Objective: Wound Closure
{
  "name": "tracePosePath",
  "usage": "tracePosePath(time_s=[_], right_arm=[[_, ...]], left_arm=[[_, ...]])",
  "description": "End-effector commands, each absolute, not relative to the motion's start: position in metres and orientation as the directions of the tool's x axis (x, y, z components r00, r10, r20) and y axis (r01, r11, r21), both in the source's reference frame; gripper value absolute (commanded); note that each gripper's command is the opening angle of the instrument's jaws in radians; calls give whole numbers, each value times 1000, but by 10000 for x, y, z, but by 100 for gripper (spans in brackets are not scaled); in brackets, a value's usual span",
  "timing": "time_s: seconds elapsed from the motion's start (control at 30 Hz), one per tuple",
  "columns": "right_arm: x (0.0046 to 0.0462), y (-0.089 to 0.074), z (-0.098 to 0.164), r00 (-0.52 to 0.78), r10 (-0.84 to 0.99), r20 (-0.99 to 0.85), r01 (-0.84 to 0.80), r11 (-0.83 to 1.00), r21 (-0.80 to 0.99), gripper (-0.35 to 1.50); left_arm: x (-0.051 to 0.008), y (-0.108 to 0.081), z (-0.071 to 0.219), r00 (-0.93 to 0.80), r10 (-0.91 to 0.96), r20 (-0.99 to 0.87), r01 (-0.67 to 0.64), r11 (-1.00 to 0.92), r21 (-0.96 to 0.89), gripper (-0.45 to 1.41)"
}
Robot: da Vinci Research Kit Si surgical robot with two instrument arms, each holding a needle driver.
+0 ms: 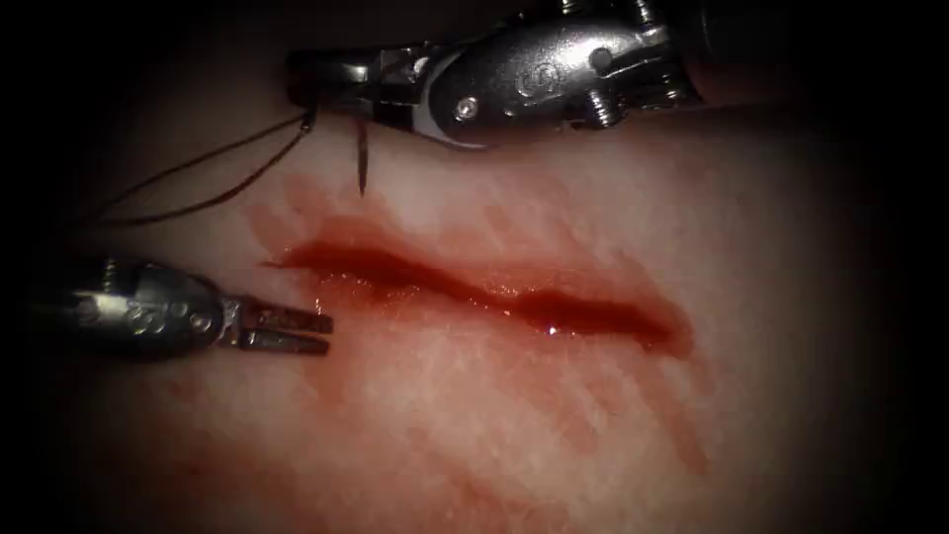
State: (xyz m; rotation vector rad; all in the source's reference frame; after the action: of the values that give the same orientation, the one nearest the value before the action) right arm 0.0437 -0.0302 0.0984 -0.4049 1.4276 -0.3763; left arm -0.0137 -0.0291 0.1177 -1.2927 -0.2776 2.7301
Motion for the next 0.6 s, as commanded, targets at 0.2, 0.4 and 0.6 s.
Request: tracePosePath(time_s=[0.2,0.4,0.6], right_arm=[[446,-303,989,104,-492,-864,10,869,-494,-35],[444,-303,990,106,-523,-846,12,851,-525,-35],[445,-308,996,107,-563,-819,30,825,-564,-35]], left_arm=[[-141,-293,1182,-631,177,-755,-20,-977,-213,2],[-140,-293,1181,-631,183,-754,-23,-976,-218,0],[-139,-293,1180,-631,183,-754,-22,-976,-219,-3]])
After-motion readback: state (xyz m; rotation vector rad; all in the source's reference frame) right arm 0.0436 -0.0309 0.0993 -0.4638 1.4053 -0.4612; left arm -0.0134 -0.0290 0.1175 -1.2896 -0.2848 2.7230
